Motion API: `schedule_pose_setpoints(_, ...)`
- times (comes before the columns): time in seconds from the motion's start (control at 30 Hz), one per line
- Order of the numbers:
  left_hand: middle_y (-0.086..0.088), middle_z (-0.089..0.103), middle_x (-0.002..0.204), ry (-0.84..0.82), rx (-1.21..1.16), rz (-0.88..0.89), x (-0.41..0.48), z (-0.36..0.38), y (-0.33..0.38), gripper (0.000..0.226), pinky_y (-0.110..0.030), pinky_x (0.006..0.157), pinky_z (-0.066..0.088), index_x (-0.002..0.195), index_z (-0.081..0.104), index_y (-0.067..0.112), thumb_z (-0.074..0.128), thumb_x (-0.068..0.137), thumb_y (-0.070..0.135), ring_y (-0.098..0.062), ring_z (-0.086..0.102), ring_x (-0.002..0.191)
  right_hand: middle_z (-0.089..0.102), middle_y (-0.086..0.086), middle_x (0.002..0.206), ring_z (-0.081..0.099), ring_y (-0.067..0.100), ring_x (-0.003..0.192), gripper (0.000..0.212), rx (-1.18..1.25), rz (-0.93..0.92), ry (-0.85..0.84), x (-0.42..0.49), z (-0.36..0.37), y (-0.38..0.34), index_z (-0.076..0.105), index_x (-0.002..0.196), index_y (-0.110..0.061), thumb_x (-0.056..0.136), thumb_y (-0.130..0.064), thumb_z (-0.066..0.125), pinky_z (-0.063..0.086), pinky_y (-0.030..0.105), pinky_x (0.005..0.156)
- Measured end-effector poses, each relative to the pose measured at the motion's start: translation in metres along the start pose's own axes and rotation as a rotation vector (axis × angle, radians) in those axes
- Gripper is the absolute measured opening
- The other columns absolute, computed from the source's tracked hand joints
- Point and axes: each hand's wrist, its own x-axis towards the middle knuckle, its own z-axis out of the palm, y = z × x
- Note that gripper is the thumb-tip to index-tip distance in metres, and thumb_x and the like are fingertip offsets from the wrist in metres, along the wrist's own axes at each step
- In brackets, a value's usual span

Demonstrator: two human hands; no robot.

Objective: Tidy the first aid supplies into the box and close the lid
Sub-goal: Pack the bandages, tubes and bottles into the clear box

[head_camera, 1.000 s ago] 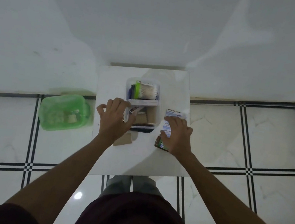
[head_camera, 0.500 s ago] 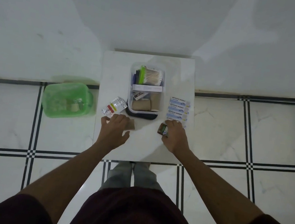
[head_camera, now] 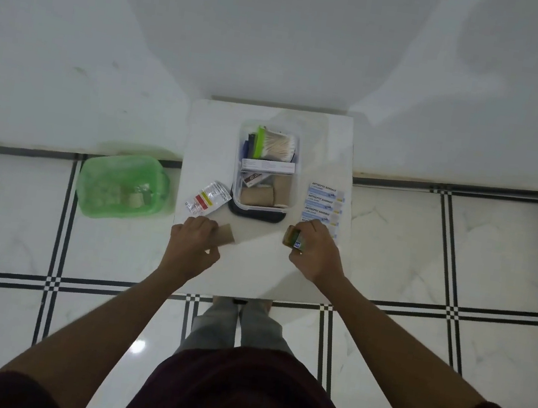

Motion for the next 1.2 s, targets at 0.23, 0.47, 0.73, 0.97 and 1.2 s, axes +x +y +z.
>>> schedule_pose_setpoints(0.23, -0.005, 0.065, 0.099, 0.212, -0.178, 0.018, -0.003, -0.036, -0.012, 0.040, -0.042, 0.071, 0.049, 0.103, 0.058, 0.014, 0.064, 0.067, 0.028, -0.029, 0.057, 0.088, 0.065, 0.014, 0.107, 0.059, 0.027, 0.100, 0.047, 0.046, -0.222, 0.187, 0.005, -0.040, -0.041, 0.060, 0.110, -0.007, 0.067, -0.014, 0.078, 0.052, 0.037, 0.087)
schedule_pose_setpoints(0.47, -0.009, 0.067, 0.100, 0.355, -0.281, 0.047, 0.042, -0.085, 0.006, 0.039, -0.038, 0.076, 0.046, 0.102, 0.061, 0.008, 0.066, 0.067, 0.026, -0.028, 0.057, 0.089, 0.064, 0.012, 0.112, 0.058, 0.028, 0.102, 0.047, -0.012, -0.393, 0.144, 0.041, -0.049, -0.074, 0.061, 0.113, -0.006, 0.068, -0.007, 0.073, 0.053, 0.035, 0.078)
schedule_pose_setpoints(0.73, -0.011, 0.068, 0.111, 0.153, -0.298, 0.111, 0.115, -0.122, 0.040, 0.049, -0.049, 0.086, 0.049, 0.111, 0.065, 0.009, 0.064, 0.066, 0.028, -0.033, 0.060, 0.100, 0.069, 0.012, 0.102, 0.063, 0.029, 0.089, 0.021, -0.062, -0.422, -0.083, 0.073, -0.037, -0.079, 0.068, 0.096, -0.002, 0.077, -0.007, 0.060, 0.055, 0.034, 0.071)
schedule_pose_setpoints(0.97, -0.011, 0.069, 0.108, -0.042, -0.199, 0.133, 0.118, -0.110, 0.054, 0.049, -0.049, 0.086, 0.048, 0.110, 0.066, 0.011, 0.063, 0.068, 0.035, -0.033, 0.060, 0.101, 0.064, 0.013, 0.102, 0.059, 0.029, 0.094, 0.026, -0.148, -0.352, -0.205, 0.064, -0.029, -0.062, 0.062, 0.092, -0.008, 0.095, -0.026, 0.045, 0.048, 0.033, 0.068)
schedule_pose_setpoints(1.2, -0.009, 0.072, 0.090, 0.016, 0.123, 0.330, 0.121, -0.085, 0.057, 0.016, -0.043, 0.079, 0.050, 0.094, 0.072, 0.010, 0.067, 0.082, 0.021, -0.031, 0.066, 0.085, 0.071, 0.011, 0.110, 0.064, 0.024, 0.102, 0.033, -0.112, -0.459, 0.092, 0.038, -0.014, -0.048, 0.063, 0.111, -0.009, 0.095, -0.029, 0.042, 0.034, 0.036, 0.109)
